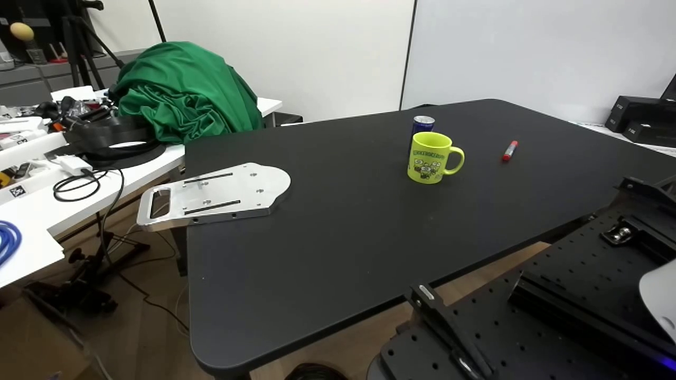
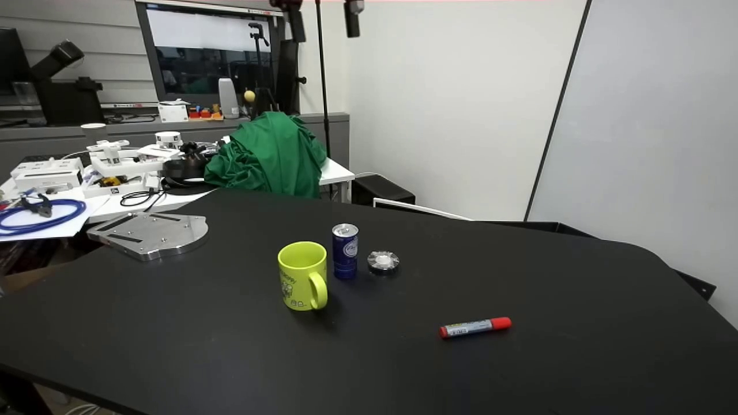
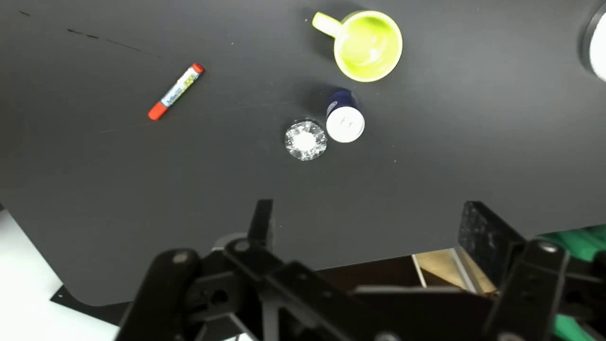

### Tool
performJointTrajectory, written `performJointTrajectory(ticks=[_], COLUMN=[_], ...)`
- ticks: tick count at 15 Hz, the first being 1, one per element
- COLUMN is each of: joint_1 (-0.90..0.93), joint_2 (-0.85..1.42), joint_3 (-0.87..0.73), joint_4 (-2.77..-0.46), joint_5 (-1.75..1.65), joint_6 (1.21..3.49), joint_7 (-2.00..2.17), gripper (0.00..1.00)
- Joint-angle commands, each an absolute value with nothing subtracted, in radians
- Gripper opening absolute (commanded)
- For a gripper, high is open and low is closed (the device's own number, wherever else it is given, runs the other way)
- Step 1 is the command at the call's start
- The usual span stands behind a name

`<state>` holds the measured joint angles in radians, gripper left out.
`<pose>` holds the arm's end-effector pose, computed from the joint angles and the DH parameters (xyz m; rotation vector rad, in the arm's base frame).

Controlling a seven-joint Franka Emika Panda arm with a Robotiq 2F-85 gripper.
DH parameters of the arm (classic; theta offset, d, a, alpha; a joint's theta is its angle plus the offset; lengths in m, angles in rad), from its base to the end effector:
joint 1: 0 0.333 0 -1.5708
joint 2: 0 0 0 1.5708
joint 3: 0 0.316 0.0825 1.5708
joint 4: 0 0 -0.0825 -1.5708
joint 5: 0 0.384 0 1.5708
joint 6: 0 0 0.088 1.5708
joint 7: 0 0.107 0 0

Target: Pick the marker and put it in the cup

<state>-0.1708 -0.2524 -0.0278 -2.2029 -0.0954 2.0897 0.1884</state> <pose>0.4796 -0.1020 0.5003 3.0092 -0.5244 0.2124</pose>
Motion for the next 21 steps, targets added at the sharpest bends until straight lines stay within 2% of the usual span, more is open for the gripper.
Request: performJointTrajectory(ticks=[1, 10, 16, 21], joint_1=[-0.208, -0.297, -0.307, -0.305], joint_2=[-0.124, 0.122, 0.31, 0.453], joint_3=[-0.1, -0.273, -0.327, -0.341], joint_4=[-2.082, -2.037, -2.034, -2.009], joint_5=[-0.079, 0.134, 0.172, 0.184], joint_6=[2.107, 2.286, 2.443, 2.489], joint_7=[0.269, 0.32, 0.472, 0.522], gripper=[1.0, 1.0, 1.0, 1.0])
